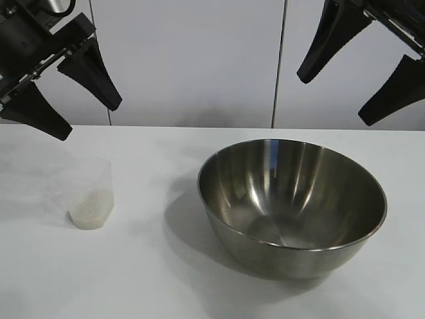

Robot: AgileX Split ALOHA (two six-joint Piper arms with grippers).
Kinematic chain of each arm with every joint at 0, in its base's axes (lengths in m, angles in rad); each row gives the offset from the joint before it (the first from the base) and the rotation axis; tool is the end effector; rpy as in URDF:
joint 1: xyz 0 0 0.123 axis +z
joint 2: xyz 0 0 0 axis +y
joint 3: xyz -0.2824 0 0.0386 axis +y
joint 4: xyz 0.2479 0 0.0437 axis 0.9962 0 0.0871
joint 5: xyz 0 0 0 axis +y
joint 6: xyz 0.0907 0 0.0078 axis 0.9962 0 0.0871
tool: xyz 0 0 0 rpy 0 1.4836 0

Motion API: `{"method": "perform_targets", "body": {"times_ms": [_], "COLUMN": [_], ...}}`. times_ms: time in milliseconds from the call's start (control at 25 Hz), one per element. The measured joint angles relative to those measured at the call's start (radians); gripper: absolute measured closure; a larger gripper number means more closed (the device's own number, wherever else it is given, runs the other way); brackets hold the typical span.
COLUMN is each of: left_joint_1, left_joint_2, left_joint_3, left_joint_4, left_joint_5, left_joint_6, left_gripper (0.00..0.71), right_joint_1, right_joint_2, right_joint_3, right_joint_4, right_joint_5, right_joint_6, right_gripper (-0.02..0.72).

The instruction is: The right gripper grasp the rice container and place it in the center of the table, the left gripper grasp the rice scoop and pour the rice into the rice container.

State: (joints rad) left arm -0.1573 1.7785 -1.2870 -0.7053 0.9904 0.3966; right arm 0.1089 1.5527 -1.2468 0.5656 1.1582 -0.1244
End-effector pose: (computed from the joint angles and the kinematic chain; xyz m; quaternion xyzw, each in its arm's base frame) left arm 0.3460 -0.1049 0.2400 0.0986 0.9438 -0.2923 0.1183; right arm 0.2966 0.0774 0.2964 -0.0252 0.9594 0.2645 0.0950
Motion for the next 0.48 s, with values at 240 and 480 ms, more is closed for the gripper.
{"method": "perform_targets", "body": {"times_ms": [240,480], "left_joint_1": [0.0,0.0], "left_joint_2": [0.0,0.0], "left_joint_3": [0.0,0.0], "left_joint_4": [0.0,0.0], "left_joint_5": [-0.008,-0.018], "left_joint_6": [0.0,0.001], "left_gripper": [0.101,0.101], "right_joint_1": [0.0,-0.026], "right_joint_2": [0.0,0.0], "right_joint_3": [0.0,-0.027], "right_joint_4": [0.0,-0.107], "right_joint_5": [0.001,0.052], "right_joint_6": [-0.015,-0.045], "right_gripper": [0.136,0.136]}}
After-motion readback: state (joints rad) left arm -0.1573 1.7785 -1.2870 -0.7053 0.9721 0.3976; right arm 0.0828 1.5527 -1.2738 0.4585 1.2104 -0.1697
